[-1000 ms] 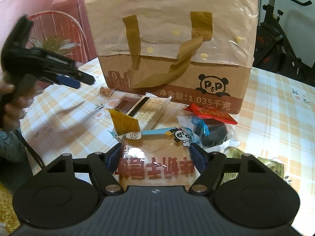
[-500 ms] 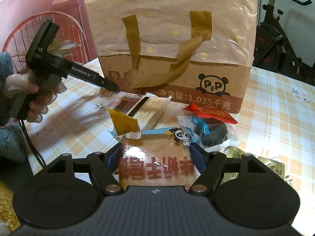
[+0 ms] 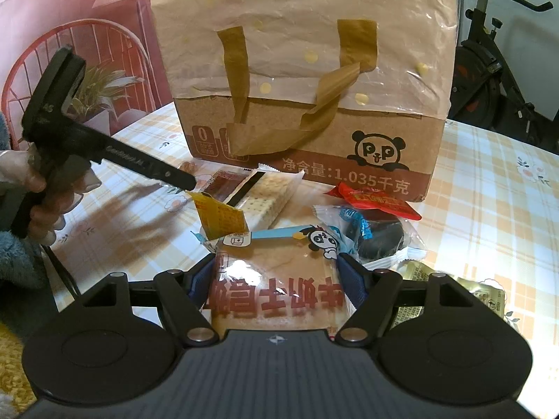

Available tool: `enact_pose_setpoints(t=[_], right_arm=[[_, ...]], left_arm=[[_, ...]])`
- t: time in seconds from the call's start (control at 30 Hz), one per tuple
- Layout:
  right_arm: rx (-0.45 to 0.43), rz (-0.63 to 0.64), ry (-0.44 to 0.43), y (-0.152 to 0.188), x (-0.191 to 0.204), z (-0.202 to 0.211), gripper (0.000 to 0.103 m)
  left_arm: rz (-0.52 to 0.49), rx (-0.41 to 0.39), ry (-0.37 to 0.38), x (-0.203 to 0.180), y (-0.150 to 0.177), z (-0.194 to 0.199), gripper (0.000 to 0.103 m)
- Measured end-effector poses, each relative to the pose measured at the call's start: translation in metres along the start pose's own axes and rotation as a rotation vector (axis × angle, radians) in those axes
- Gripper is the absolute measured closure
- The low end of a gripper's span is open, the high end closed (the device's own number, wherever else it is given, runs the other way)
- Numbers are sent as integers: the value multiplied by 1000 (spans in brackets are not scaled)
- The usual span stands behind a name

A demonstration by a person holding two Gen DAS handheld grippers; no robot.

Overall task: Organize snacks
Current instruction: 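Grasp the large printed bread bag with the right tool while the left tool grasps a small nut packet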

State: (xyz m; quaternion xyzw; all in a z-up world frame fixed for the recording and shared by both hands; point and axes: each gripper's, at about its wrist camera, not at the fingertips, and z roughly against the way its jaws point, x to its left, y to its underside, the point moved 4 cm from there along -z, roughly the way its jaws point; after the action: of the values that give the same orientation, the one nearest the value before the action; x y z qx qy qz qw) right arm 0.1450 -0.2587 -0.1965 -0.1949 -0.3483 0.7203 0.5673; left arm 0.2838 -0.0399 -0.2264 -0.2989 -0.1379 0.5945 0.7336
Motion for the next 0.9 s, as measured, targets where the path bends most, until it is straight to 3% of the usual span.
enact_pose_setpoints(t=[0.07,0.1,0.13,0.9], right_arm=[[1,1,2,0,0,0,28],[1,1,2,0,0,0,28],[1,1,2,1,0,0,28],[13,9,17,0,0,4,29]], left_arm=[[13,-5,-41,0,-4,-4,61],[11,-9,-87,0,-5,-5,78],[1,-11,-124,-1,-5,-6,85],[29,-137,-38,-13,6,45,86]])
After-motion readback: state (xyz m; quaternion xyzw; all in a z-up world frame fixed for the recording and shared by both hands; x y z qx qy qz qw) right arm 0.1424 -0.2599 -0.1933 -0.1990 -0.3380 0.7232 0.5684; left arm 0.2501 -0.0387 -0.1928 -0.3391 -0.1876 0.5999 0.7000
